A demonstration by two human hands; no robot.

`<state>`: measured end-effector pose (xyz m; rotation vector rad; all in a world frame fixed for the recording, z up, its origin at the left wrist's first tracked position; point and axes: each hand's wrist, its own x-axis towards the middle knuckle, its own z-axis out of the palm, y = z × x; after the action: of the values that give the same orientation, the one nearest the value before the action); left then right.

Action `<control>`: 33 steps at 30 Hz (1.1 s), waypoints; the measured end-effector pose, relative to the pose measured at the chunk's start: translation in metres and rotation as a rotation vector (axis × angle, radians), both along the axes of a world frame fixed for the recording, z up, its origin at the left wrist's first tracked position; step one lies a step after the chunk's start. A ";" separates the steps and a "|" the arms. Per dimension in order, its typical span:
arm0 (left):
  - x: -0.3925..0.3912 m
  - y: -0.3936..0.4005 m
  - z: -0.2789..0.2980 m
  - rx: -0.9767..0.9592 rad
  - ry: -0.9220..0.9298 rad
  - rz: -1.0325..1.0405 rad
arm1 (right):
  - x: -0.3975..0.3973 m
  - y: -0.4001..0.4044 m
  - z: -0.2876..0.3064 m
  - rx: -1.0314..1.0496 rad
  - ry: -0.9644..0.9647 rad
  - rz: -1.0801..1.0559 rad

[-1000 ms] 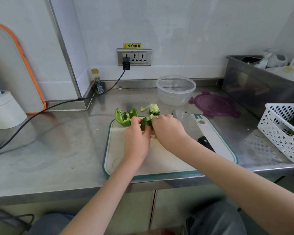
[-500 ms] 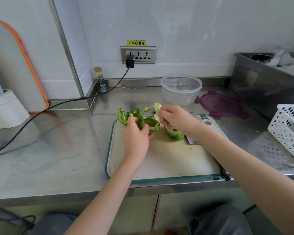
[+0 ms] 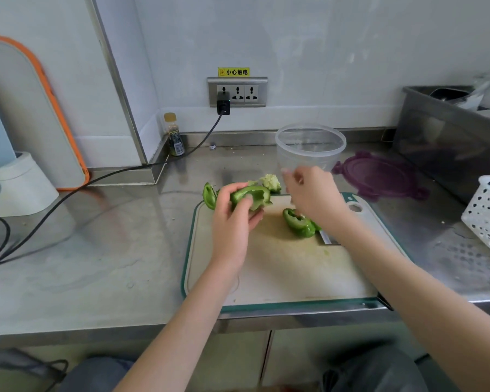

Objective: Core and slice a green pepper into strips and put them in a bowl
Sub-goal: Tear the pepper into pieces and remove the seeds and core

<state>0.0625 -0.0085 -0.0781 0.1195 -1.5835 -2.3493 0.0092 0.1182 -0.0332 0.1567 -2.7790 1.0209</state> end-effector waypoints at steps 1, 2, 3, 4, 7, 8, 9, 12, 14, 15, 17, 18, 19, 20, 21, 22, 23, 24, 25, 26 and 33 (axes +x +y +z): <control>-0.001 0.002 0.001 0.037 -0.002 0.004 | 0.012 -0.003 0.002 -0.058 -0.136 0.014; -0.001 0.004 0.002 0.049 0.001 0.012 | 0.023 -0.008 0.003 -0.111 -0.272 0.041; -0.001 0.006 0.001 0.021 0.011 0.021 | 0.030 -0.014 0.003 -0.163 -0.374 0.078; -0.001 0.007 0.001 -0.040 0.028 0.025 | 0.034 -0.020 0.000 -0.216 -0.427 0.112; 0.004 0.011 0.001 -0.172 0.073 -0.006 | 0.034 -0.033 -0.007 -0.337 -0.336 0.116; 0.003 0.010 0.000 -0.184 0.077 -0.033 | 0.032 -0.036 -0.009 -0.345 -0.272 0.095; 0.002 0.009 -0.001 -0.190 0.077 -0.067 | 0.030 -0.038 -0.010 -0.347 -0.217 0.079; 0.000 0.004 -0.002 -0.187 0.063 -0.114 | 0.026 -0.041 -0.014 -0.341 -0.117 0.064; -0.001 0.004 -0.002 -0.167 0.066 -0.097 | 0.023 -0.040 -0.015 -0.337 -0.095 0.066; 0.000 0.005 -0.001 -0.152 0.064 -0.087 | 0.022 -0.039 -0.015 -0.340 -0.089 0.071; 0.000 0.006 -0.001 -0.105 0.030 -0.060 | 0.020 -0.037 -0.013 -0.343 -0.088 0.100; -0.002 0.005 -0.002 -0.083 0.006 -0.046 | 0.019 -0.034 -0.010 -0.335 -0.104 0.130; -0.004 0.003 -0.002 -0.063 -0.011 -0.037 | 0.019 -0.030 -0.007 -0.319 -0.142 0.176; -0.006 0.000 -0.002 -0.044 -0.023 -0.030 | 0.018 -0.025 -0.002 -0.305 -0.207 0.235; -0.007 -0.003 -0.002 -0.020 -0.029 -0.027 | 0.016 -0.019 0.003 -0.300 -0.289 0.300; -0.009 -0.005 -0.002 0.001 -0.031 -0.031 | 0.012 -0.012 0.009 -0.297 -0.350 0.354; -0.009 -0.006 -0.002 0.021 -0.031 -0.043 | 0.005 -0.006 0.014 -0.290 -0.367 0.375; -0.009 -0.007 -0.001 0.036 -0.034 -0.058 | -0.004 -0.001 0.017 -0.284 -0.351 0.363; -0.009 -0.007 -0.001 0.052 -0.038 -0.073 | -0.011 0.000 0.020 -0.287 -0.319 0.333; -0.009 -0.006 0.000 0.070 -0.044 -0.082 | -0.018 0.000 0.020 -0.288 -0.288 0.313; -0.013 -0.008 0.003 -0.034 -0.153 -0.112 | -0.021 -0.016 0.007 -0.133 -0.362 0.509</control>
<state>0.0494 -0.0168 -0.0752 0.2133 -1.7429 -2.4485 -0.0120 0.1019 -0.0263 0.7638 -3.0514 1.4717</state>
